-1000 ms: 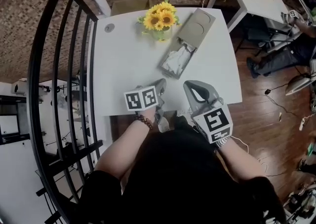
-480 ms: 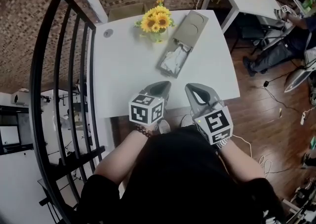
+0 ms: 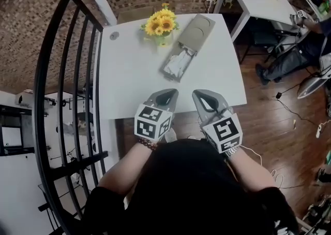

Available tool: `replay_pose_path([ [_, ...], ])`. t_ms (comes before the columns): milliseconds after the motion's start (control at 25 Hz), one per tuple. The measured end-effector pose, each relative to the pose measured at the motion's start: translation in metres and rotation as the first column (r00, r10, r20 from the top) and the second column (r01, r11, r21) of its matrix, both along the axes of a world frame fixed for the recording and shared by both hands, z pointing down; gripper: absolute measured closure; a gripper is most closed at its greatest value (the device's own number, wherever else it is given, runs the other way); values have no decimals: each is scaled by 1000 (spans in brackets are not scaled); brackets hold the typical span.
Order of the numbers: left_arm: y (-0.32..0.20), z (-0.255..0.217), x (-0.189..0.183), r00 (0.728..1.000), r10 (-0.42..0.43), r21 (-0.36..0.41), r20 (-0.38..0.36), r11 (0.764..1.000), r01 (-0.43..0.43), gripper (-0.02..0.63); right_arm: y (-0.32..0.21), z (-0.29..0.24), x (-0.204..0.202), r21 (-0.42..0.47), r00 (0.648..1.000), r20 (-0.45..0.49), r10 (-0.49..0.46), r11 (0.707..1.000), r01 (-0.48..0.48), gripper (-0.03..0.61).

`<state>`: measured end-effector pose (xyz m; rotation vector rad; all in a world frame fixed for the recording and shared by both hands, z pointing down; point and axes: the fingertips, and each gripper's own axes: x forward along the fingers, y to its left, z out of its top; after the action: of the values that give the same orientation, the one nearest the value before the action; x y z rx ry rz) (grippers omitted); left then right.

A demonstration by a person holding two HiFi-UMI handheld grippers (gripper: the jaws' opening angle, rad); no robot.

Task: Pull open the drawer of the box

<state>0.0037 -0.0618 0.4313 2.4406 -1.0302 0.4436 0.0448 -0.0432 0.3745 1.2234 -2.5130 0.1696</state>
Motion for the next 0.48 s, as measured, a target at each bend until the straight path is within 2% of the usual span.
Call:
replay_pose_path([
  [280,33,-10,26,998,-25,49,49,999,22,601,30,-6,20,16,998,35,-56,998,56,587],
  [480,51,-16,32,996,-74,62,58,996,70,601,50,-8,28,26,994,49,-96,995,95,588],
])
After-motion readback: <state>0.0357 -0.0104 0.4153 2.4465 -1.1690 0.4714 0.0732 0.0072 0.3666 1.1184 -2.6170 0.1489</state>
